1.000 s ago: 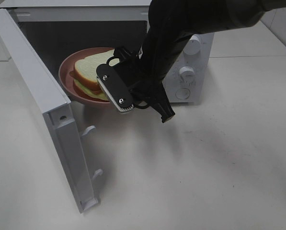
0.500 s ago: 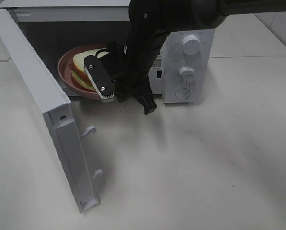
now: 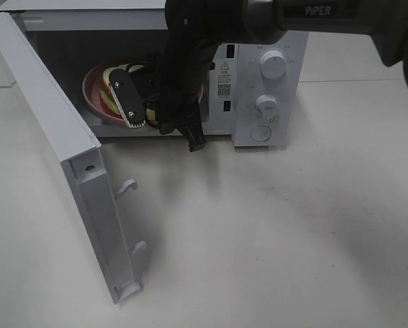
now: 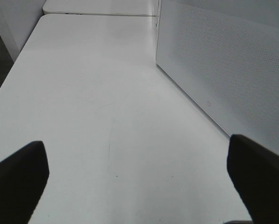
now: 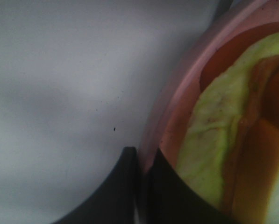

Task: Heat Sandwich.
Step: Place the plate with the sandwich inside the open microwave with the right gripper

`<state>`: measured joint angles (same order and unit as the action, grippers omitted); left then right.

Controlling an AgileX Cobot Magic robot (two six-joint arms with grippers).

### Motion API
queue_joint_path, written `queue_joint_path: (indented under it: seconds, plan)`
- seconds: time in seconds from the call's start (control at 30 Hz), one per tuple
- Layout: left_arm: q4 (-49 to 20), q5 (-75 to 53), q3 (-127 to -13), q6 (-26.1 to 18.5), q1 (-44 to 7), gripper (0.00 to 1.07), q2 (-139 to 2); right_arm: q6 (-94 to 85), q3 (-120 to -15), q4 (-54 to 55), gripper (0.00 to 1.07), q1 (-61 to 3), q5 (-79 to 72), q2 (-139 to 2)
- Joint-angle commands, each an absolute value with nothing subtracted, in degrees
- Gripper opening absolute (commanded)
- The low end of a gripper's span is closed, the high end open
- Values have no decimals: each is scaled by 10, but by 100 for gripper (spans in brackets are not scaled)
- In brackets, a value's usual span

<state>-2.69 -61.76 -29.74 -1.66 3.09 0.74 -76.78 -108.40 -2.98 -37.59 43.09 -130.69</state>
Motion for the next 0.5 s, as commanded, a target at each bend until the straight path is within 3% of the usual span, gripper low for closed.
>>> queue_joint_path:
  seconds: [0.03,0.5]
  plan:
    - [-32,-615,-296,-15,29,96,12,-748,-1124,-49,1,-377,433,-1320]
    - [-32,-615,-296,-15,29,96,12,-705,-1206,-71,1,-377,434,-1378]
